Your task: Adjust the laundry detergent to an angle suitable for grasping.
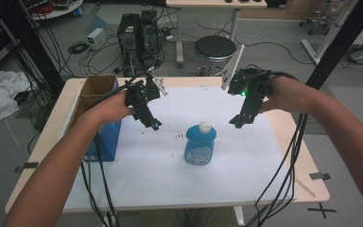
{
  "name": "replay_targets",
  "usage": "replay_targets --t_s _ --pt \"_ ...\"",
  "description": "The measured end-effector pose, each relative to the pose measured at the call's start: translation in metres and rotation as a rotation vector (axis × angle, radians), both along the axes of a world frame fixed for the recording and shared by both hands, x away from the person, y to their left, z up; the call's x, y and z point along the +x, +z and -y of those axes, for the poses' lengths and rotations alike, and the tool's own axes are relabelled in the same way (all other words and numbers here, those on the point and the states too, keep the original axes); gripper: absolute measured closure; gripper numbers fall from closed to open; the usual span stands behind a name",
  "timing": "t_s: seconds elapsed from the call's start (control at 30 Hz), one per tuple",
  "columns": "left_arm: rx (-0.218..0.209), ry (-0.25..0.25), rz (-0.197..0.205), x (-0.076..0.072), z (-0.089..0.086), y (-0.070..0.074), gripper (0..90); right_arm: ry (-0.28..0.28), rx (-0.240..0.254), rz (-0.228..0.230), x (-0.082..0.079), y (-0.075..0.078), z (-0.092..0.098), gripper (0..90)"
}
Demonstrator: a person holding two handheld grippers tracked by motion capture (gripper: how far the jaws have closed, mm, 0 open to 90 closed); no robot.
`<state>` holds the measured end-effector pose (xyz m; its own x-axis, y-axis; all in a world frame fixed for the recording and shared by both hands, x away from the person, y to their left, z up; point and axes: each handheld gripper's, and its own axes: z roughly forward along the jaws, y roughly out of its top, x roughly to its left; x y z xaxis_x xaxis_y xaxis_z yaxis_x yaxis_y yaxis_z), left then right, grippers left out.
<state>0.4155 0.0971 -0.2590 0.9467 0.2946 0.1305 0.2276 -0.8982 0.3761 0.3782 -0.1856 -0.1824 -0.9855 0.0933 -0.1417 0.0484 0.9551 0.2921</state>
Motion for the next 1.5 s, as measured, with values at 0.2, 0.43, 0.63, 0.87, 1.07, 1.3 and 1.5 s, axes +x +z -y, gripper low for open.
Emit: replay_targets --t_s 0.2,0.43,0.63,0.87,1.07,1.3,1.5 --pt "0.005 0.022 -0.016 0.005 -0.006 0.001 1.6 0.000 0.000 -0.009 0.008 -0.002 -0.001 3.3" --pt "0.034 -0.006 -0.037 0.003 -0.009 0.001 1.6 -0.003 0.011 -0.021 0.018 -0.004 -0.001 3.3" --pt "0.036 -0.010 -0.026 0.001 -0.011 0.001 1.6 -0.005 0.009 -0.022 0.022 -0.005 -0.001 3.3" --pt "0.017 -0.029 -0.030 0.000 -0.012 -0.001 1.7 -0.014 0.012 -0.025 0.023 -0.004 0.002 3.3" --pt "0.008 -0.051 -0.032 -0.002 -0.010 -0.002 1.6 -0.012 0.017 -0.022 0.031 -0.002 0.001 3.3" --pt "-0.003 -0.058 -0.032 -0.004 -0.011 -0.003 1.6 -0.010 0.011 -0.030 0.037 -0.003 0.000 3.3" --pt "-0.015 -0.063 -0.033 -0.007 -0.011 -0.004 1.7 -0.014 0.015 -0.023 0.044 0.001 -0.001 3.3"
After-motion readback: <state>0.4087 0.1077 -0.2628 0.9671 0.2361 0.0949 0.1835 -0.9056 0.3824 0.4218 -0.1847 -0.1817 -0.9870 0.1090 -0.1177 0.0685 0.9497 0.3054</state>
